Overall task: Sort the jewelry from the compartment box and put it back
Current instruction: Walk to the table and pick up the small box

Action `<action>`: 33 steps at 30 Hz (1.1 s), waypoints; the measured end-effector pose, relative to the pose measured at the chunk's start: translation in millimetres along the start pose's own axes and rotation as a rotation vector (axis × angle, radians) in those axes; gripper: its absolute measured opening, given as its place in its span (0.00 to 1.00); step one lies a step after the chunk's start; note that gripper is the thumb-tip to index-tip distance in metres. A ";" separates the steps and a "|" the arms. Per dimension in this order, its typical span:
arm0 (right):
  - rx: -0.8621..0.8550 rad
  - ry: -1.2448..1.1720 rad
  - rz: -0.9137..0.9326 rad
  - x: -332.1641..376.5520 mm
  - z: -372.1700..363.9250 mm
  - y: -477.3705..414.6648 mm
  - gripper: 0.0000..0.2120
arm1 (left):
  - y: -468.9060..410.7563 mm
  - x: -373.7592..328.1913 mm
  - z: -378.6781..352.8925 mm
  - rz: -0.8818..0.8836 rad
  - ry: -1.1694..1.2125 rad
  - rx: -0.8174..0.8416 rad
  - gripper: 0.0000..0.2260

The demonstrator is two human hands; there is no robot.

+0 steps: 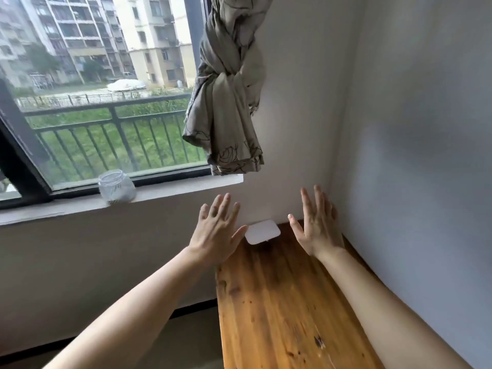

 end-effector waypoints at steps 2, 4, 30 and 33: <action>0.028 0.004 -0.050 -10.4 -13.5 -38.8 0.37 | -35.6 7.4 -12.2 -0.022 0.012 0.030 0.31; 0.057 0.014 -0.084 -15.9 -32.0 -67.9 0.38 | -64.9 17.0 -29.8 -0.028 0.034 0.057 0.31; 0.364 -0.300 -0.544 -122.8 -389.3 -135.4 0.33 | -265.3 70.8 -413.7 0.229 0.697 0.328 0.28; 0.347 -0.403 -0.577 -126.4 -435.4 -133.9 0.33 | -265.3 74.7 -451.5 0.341 0.781 0.313 0.28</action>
Point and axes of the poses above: each hand's wrist, its own y-axis away from the middle knuckle, its own z-axis out of the back of the hand, x = y × z, the point moved 7 cm from there along -y, towards the middle knuckle, and after that the axes turned 11 degrees about x, right-handed, at the moved point
